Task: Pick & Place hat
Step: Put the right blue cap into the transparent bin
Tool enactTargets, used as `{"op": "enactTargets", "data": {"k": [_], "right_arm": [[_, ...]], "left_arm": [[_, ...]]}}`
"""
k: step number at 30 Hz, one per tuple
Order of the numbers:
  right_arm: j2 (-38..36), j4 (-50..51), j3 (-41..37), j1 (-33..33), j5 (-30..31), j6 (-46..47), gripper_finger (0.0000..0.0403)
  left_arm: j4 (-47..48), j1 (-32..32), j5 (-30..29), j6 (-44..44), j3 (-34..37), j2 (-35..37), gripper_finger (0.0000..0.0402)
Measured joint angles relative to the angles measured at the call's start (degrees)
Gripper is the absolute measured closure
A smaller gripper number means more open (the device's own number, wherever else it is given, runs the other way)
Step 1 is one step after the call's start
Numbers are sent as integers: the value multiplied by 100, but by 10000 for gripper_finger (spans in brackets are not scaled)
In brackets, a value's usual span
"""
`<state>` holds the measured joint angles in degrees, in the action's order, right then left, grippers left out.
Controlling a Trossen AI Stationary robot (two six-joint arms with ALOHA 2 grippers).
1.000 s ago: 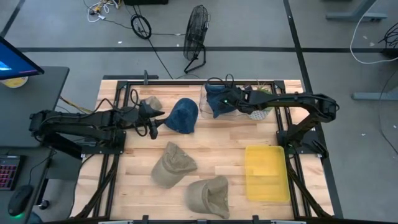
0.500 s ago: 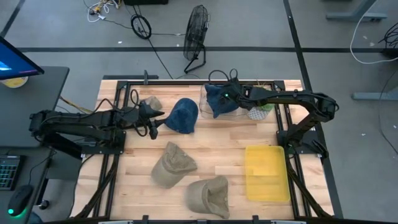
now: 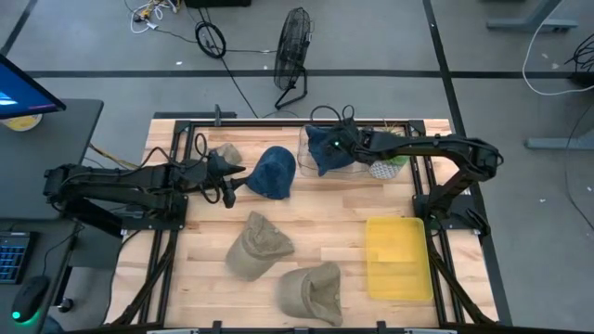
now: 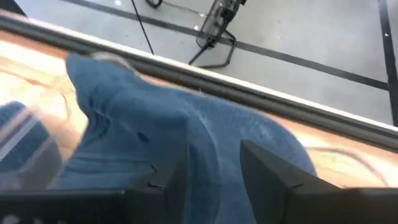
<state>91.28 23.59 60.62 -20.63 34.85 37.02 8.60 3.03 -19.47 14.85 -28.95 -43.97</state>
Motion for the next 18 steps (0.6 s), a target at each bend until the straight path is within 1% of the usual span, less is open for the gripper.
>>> {"op": "enactTargets", "data": {"k": [6, 8, 11, 14, 15, 16, 18], "right_arm": [[394, -87, -2, 77, 56, -162, 269], [441, -102, -2, 77, 65, -199, 280], [464, -102, 0, 75, 86, -308, 315], [447, -100, 2, 88, 61, -389, 372], [429, -97, 2, 109, 57, -394, 385], [393, -80, 2, 129, 57, -408, 390], [308, -56, 6, 183, 16, -275, 386]], "left_arm": [[2, 0, -1, 0, 0, 0, 225], [0, 0, 0, 0, 0, 0, 225], [2, 0, 0, -28, 0, 0, 225], [10, 0, -2, -31, 0, -1, 225], [9, 0, -2, -32, 0, 0, 225], [13, 1, -2, -33, 0, 0, 225], [22, 0, -2, -33, 0, 0, 225]]}}
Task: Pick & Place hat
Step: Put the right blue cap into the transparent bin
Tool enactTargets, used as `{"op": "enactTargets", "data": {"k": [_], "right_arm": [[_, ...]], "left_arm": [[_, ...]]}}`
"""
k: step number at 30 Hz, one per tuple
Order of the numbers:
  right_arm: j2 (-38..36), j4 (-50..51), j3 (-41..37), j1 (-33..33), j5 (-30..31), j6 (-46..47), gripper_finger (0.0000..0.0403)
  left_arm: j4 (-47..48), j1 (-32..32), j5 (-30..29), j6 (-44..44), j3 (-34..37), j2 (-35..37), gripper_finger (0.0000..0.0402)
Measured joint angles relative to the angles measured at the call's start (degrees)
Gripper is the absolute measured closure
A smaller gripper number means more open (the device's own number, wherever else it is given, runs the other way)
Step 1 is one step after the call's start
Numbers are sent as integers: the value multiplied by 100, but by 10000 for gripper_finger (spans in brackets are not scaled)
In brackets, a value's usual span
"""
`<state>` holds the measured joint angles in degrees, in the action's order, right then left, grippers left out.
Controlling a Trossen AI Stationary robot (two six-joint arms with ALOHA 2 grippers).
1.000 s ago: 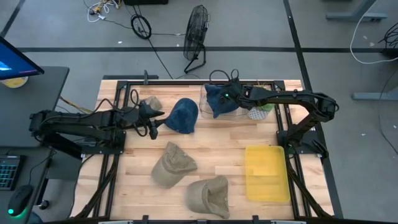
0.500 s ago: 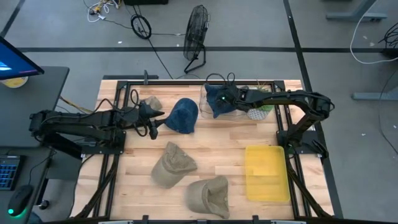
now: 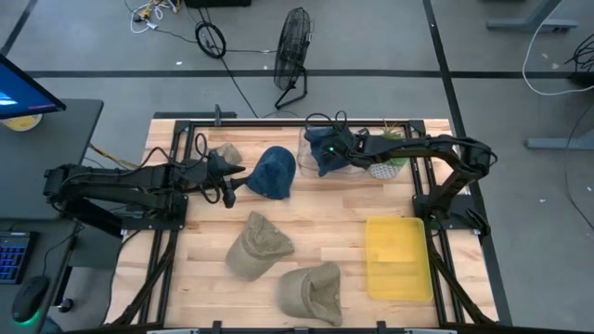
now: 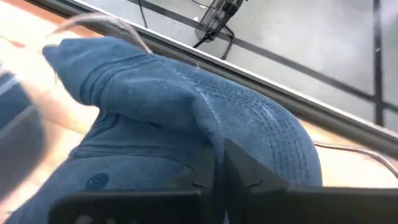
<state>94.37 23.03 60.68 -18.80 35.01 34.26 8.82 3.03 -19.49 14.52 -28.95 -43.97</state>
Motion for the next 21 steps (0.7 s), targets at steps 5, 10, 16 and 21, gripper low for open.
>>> {"op": "enactTargets", "data": {"k": [5, 10, 16, 21], "right_arm": [[-390, 55, 35, 266, -53, 527, 392], [-782, 197, 42, 542, 190, 1120, 394], [-762, 1069, 46, 690, 387, 2397, 394], [-452, 1233, 47, 617, 500, 2874, 394]], "left_arm": [[3, 0, 0, -2, 0, 0, 225], [3, 2, 0, -9, 0, 0, 225], [3, 1, 0, -9, 0, 0, 225], [9, 0, 0, -9, 0, -2, 225]]}}
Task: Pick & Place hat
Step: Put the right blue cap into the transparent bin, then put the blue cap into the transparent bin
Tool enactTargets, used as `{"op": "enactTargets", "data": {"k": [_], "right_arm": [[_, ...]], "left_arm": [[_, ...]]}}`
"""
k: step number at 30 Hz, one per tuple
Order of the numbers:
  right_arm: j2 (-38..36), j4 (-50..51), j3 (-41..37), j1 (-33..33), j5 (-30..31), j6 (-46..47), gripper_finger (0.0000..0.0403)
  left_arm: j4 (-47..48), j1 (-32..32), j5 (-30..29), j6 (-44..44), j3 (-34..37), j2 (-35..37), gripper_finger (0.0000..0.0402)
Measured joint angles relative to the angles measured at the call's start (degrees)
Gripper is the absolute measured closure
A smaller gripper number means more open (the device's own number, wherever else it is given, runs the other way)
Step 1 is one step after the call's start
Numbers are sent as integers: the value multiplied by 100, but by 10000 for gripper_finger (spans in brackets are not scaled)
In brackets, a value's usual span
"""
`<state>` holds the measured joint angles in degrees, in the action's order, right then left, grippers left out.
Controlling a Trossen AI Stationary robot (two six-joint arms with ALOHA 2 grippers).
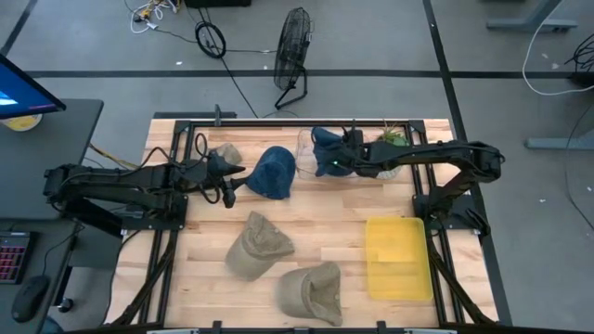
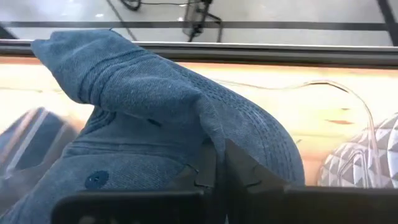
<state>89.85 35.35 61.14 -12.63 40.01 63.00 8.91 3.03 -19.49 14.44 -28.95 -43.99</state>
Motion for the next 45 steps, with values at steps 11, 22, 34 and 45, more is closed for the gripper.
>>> {"op": "enactTargets", "data": {"k": [11, 22, 34, 45], "right_arm": [[702, -68, 0, -226, -52, 22, 389], [685, -180, 2, -334, -44, -690, 310], [-327, -364, 2, -246, -81, -2648, 253], [-532, -1728, 2, -73, -1368, -4507, 252]], "left_arm": [[1, 0, 0, 0, 0, 0, 225], [3, -1, 1, 72, 0, 0, 225], [96, 0, 0, 297, 0, 2, 225], [96, 2, 0, 297, 0, 0, 225]]}}
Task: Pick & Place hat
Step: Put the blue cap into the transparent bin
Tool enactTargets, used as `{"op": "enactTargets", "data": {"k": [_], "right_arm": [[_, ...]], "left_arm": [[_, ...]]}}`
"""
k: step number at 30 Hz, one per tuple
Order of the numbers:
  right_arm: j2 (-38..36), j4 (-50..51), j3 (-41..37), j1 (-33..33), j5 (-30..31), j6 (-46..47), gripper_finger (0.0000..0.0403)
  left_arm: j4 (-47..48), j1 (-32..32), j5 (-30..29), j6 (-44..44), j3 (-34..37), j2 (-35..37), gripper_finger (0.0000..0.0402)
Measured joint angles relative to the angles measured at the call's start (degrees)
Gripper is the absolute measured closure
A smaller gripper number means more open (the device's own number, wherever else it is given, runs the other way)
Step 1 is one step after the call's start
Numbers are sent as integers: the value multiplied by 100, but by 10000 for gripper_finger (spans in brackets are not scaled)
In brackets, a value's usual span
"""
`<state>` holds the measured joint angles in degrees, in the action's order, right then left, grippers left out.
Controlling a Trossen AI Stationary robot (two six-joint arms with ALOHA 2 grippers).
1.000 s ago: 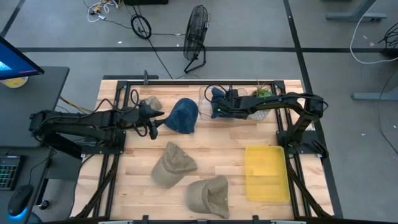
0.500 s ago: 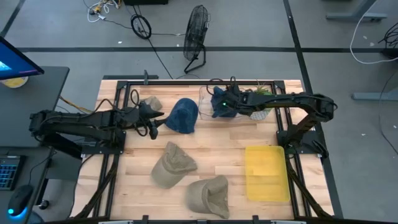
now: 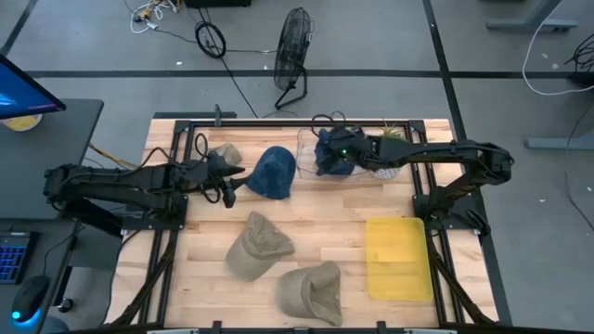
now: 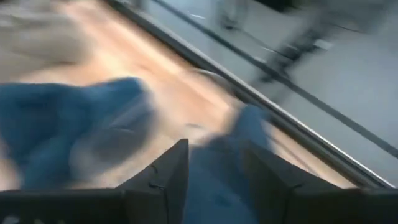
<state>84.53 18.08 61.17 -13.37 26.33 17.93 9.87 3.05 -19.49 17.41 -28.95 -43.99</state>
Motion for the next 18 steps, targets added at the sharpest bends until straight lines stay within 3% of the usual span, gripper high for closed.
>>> {"op": "enactTargets", "data": {"k": [7, 18], "right_arm": [[128, -1690, 1, 37, -2045, -804, 252], [1230, -3252, 59, 486, -2252, -1540, 252]], "left_arm": [[-2, 0, 0, 2, 0, 2, 225], [-27, 7, -32, 0, 0, 2, 225]]}}
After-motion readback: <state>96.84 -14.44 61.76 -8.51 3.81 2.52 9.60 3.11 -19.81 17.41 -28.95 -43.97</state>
